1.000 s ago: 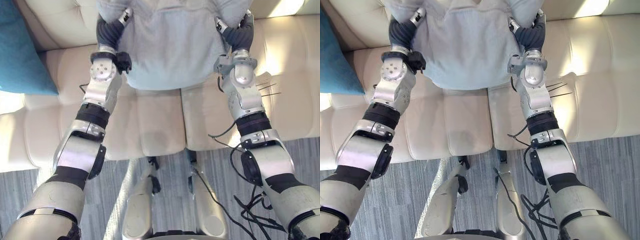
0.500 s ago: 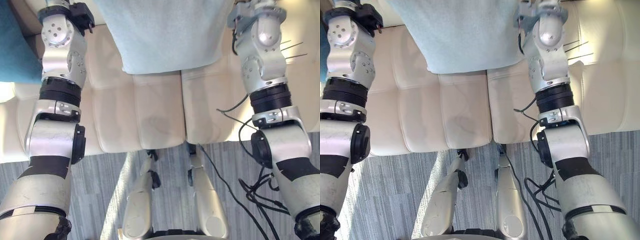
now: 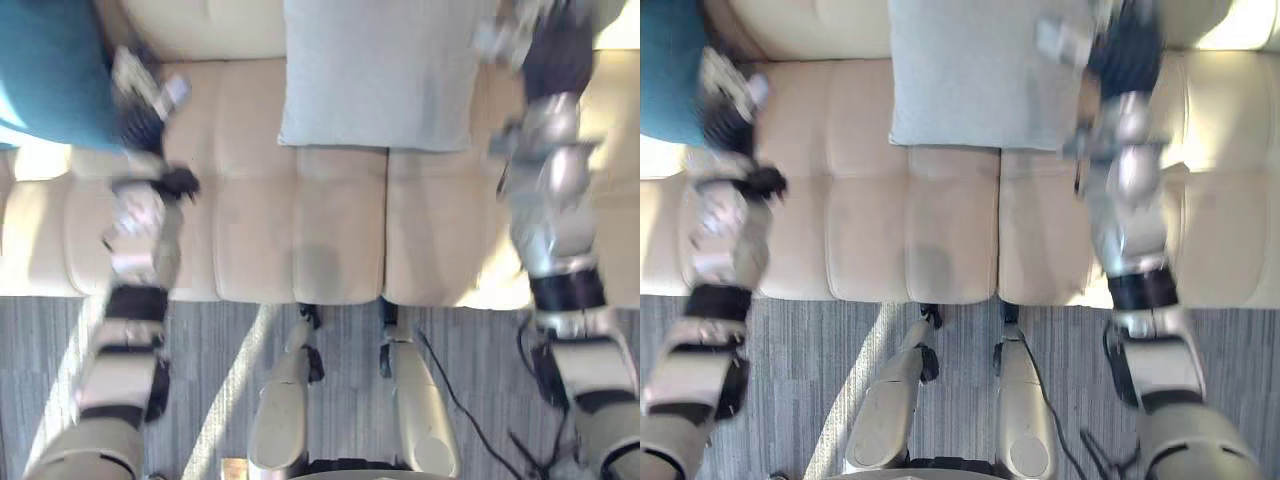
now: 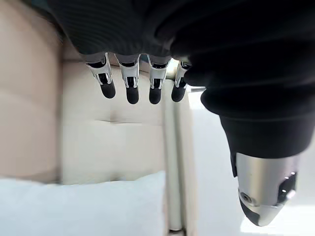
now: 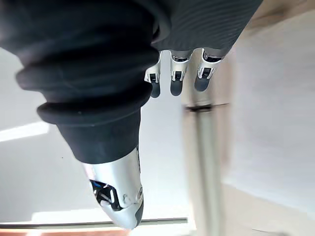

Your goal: Pick up cushions and gather them together orderly.

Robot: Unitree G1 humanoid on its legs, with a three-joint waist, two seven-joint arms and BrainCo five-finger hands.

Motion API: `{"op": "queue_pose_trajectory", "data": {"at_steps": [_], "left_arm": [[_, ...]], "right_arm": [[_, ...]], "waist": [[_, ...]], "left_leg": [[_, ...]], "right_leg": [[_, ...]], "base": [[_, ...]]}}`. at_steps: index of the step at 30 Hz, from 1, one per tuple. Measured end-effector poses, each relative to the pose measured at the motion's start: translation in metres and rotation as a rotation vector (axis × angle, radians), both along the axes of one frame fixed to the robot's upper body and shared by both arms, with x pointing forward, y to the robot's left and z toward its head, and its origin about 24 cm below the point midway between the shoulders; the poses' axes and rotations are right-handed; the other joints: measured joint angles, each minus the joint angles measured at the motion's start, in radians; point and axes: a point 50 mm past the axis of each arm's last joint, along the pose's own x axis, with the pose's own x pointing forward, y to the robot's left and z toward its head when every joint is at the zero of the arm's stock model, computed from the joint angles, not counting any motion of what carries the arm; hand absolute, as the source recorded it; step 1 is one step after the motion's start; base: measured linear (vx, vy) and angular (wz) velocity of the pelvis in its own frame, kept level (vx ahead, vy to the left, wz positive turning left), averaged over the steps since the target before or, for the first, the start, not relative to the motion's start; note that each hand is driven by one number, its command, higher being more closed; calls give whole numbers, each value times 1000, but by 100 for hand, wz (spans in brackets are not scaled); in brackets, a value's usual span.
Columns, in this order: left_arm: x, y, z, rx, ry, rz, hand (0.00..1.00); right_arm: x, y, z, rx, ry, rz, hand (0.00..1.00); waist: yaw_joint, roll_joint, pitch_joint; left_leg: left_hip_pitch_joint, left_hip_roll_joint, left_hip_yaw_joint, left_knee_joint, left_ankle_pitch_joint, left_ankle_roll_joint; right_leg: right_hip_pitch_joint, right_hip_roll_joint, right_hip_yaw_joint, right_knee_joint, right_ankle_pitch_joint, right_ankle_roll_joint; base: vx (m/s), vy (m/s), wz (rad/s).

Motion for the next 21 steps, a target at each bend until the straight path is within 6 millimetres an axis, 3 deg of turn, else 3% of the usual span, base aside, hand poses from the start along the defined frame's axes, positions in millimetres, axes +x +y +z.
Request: {"op": "queue_pose_trajectory", "data": {"at_steps": [1,3,6,7,10,14,16,21], "left_arm": [[-5,-3,-15,-12,38,-8,0],[-40,-20,-89,-75,249,-43,0],[-77,-36,-138,-89,416,-94,0],[-101,-38,-166,-85,530,-107,0],[-142,-36,-205,-119,709,-96,0],[-175,-27,-231,-110,851,-60,0],[-186,-25,-238,-98,899,-25,0],[-203,-26,-247,-30,975,9,0]], "right_arm": [[-2,-1,-15,-4,42,-2,0],[-23,1,-88,-28,258,0,0],[-48,0,-148,-69,465,13,0],[-66,-3,-190,-95,631,14,0],[-110,-16,-252,-141,910,-1,0],[-158,-29,-300,-164,1163,-25,0],[-174,-36,-312,-151,1242,-52,0],[-186,-35,-318,-114,1271,-84,0]], "waist": [[0,-1,-1],[0,0,-2],[-1,-2,-14],[-1,0,-65],[-6,14,-137],[-10,18,-216],[-17,15,-236],[-17,-2,-275]], "left_leg": [[6,0,-2,0,-2,-1],[50,1,-13,-8,-10,-5],[99,0,-19,-38,-11,-6],[114,1,-21,-55,-10,-6],[181,2,-41,-56,-29,-11],[247,1,-42,-60,-51,-11],[286,0,-39,-64,-60,-12],[351,-2,0,-63,-76,-13]], "right_leg": [[7,0,-2,2,-4,0],[51,4,-10,1,-18,-4],[93,13,-13,-9,-30,-2],[106,16,-18,-26,-35,5],[201,16,-30,-75,-38,7],[292,15,-30,-132,-37,10],[338,15,-25,-151,-36,11],[381,14,10,-158,-33,19]], "base": [[63,-81,15],[47,-61,10],[38,-40,4],[38,-37,4],[90,-32,7],[88,-3,0],[68,0,-3],[53,4,-23]]}}
